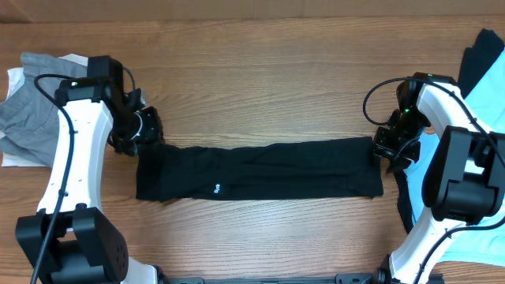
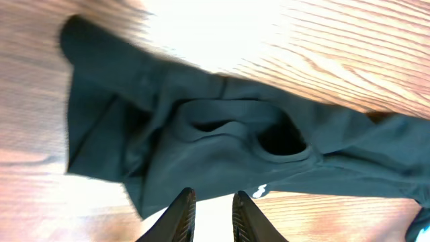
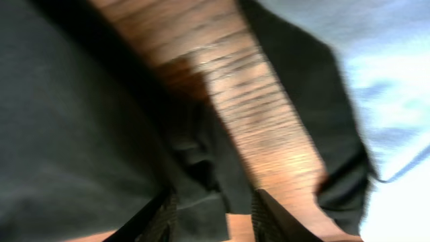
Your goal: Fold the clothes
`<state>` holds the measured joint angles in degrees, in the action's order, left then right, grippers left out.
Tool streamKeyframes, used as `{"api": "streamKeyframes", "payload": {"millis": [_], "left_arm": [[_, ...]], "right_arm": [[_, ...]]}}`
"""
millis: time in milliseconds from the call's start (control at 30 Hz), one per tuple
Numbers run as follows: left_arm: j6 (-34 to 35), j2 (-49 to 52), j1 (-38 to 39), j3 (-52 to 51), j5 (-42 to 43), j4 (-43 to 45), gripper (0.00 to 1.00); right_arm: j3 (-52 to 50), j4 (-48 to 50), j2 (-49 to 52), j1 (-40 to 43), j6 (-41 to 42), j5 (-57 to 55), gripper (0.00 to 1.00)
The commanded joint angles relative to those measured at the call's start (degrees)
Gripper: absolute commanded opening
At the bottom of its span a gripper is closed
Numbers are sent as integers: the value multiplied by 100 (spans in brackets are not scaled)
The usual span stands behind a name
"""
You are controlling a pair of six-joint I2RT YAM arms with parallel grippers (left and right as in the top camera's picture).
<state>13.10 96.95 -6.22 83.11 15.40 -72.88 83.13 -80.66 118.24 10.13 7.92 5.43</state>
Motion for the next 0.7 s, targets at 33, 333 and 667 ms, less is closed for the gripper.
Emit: {"api": "streamKeyframes", "payload": {"millis": [33,333,667], "left_arm": [[-111,-31,485,-553,354,236,23],[549,-28,1226,-2396,-90,2011,35],[1012,-22,1224,-3040,-887,3403,58]], "right_arm": [[-20,7,-50,153,-695,992,53],[-605,691,-48,136,-575,612,74],[-1268,1506,-48,136,-323,1005,34]]}}
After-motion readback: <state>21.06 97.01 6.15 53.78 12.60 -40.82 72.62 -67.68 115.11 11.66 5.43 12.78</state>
